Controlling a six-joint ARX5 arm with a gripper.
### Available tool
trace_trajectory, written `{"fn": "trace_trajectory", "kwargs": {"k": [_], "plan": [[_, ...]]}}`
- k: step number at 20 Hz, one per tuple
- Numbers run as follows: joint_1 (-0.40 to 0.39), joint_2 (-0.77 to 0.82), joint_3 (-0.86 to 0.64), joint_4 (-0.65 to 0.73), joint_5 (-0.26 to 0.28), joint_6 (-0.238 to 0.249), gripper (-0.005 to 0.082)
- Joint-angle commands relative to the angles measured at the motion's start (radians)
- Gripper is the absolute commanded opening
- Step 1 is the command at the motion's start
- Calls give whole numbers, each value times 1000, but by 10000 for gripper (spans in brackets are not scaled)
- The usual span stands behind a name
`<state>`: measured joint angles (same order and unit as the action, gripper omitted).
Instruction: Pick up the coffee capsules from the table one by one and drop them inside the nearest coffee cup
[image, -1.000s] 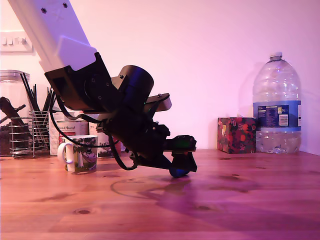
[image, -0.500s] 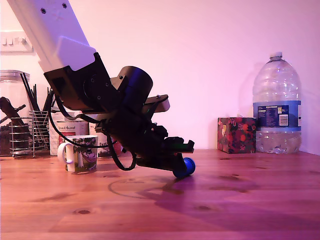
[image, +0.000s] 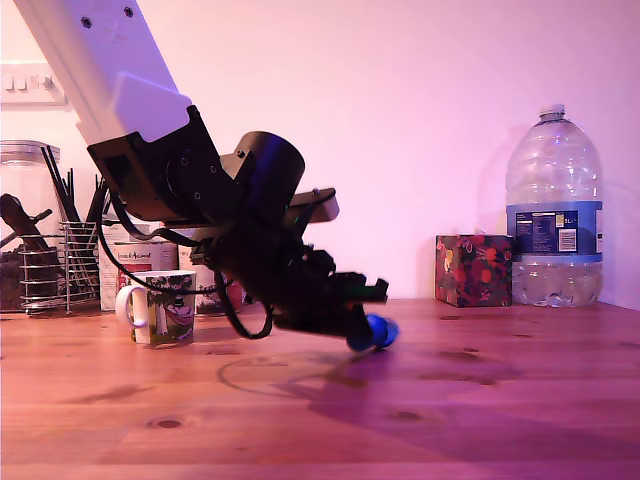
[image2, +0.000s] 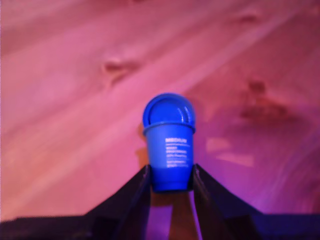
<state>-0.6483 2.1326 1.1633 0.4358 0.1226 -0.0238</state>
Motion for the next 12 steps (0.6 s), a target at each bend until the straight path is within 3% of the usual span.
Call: {"fn": "trace_trajectory", "kwargs": {"k": [1,5,12], "plan": [[-6,35,-1,12,2,-2,76],[-5,26,-8,29,3,-2,76],[38,-108,-237,362,-31,-6,77]]}}
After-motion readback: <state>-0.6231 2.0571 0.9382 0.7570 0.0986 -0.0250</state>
